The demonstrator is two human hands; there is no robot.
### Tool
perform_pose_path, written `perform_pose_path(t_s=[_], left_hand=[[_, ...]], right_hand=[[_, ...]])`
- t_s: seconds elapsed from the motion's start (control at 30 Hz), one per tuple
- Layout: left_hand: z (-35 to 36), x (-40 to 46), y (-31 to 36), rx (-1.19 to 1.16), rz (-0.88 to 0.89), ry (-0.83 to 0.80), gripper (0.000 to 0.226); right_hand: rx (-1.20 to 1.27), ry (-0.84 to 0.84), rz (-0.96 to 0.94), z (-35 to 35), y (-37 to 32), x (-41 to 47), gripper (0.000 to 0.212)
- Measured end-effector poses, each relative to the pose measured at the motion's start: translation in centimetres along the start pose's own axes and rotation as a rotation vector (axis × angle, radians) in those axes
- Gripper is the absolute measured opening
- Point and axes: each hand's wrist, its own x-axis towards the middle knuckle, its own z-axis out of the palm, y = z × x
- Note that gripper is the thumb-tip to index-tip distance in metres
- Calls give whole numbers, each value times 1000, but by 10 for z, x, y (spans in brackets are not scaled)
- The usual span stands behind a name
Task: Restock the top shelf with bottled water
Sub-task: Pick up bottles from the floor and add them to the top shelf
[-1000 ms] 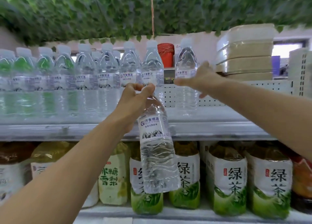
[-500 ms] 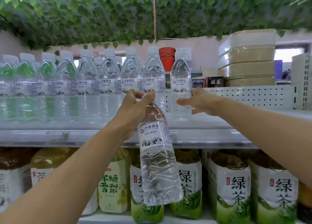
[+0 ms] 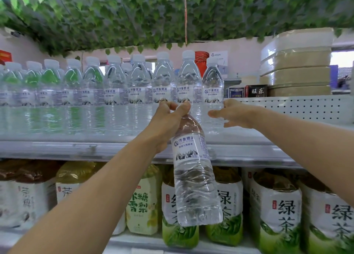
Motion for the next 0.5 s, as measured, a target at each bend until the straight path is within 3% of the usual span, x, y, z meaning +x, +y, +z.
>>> perform_pose_path(t_s=[0.13, 0.2, 0.27, 0.37, 0.5], left_hand=[[1, -3, 2, 35, -4, 17, 34], [2, -5, 3, 35, 9, 31, 32], [3, -8, 4, 30, 34, 49, 27], [4, -11, 7, 33, 60, 77, 28], [8, -15, 15, 65, 103, 129, 38]], right_hand=[[-313, 218, -61, 13, -6, -25, 53], [-328, 359, -182, 20, -9, -43, 59], [-340, 419, -345, 29, -15, -68, 51], [-304, 303, -447, 39, -26, -115, 42], [-326, -62, -221, 60, -27, -158, 80]])
